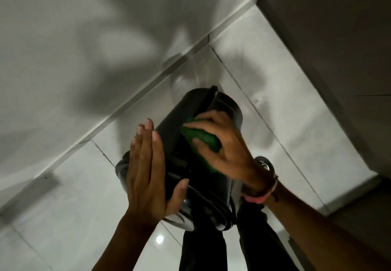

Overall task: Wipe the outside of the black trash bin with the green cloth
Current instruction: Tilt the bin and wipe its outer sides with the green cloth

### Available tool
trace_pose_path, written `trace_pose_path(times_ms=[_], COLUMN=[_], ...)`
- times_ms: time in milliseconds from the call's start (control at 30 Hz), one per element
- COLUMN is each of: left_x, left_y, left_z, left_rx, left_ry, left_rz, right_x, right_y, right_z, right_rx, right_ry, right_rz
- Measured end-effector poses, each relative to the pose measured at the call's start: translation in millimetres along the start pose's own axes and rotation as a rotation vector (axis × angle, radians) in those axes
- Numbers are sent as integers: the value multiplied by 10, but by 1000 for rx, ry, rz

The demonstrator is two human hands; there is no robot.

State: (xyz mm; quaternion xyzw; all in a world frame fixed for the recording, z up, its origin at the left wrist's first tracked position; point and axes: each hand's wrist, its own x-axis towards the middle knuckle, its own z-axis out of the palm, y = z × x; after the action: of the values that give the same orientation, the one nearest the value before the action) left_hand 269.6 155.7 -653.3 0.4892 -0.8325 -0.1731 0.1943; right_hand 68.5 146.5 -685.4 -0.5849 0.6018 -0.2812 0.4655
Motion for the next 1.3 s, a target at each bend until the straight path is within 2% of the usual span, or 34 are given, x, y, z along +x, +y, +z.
trace_pose_path(times_ms=[33, 100, 200, 267, 333, 467, 533, 567, 633, 700, 767, 933, 1033, 1133, 1233, 1300], left_x=[-31, -81, -145, -155, -103, 9, -12, -25, -11, 63, 142, 171, 184, -15, -288, -314], left_y=[-9, -46, -74, -61, -52, -64, -68, -72, -123, -177, -179, 12, 36, 17, -10, -29], left_z=[2, 11, 22, 27, 14, 11, 23, 21, 11, 30, 83, 134, 118, 80, 34, 49], left_rx=[5, 22, 29, 25, 10, -19, -22, -22, -19, 36, 133, 171, 138, 151, 128, 116], left_ry=[11, 25, 25, 31, 27, 32, 38, 39, 49, 81, 115, 135, 144, 126, 142, 161], left_rz=[23, 62, 67, 80, 56, -16, 12, 20, 20, 32, 57, -53, -115, -58, -89, -114], right_x=[-54, 71, 627, 946, 995, 252, 59, 143, 477, 817, 1013, 642, 45, -159, 154, 497], right_y=[-11, 156, 541, 661, 537, -153, -155, -17, 323, 564, 648, 149, -116, 60, 515, 803], right_z=[10, -14, -110, -193, -187, 20, 77, 62, 19, -66, -120, -283, -305, -156, -82, -127], right_rx=[3, -37, -152, -122, -124, -122, -130, -169, -230, -139, 37, 392, 271, 41, -95, -47], right_ry=[4, 52, 152, 118, 37, -138, -155, -107, 42, 95, 117, -36, -117, -85, 44, 116], right_rz=[-47, -21, 275, 429, 371, -31, -122, -100, 130, 372, 465, 311, 93, -14, 194, 382])
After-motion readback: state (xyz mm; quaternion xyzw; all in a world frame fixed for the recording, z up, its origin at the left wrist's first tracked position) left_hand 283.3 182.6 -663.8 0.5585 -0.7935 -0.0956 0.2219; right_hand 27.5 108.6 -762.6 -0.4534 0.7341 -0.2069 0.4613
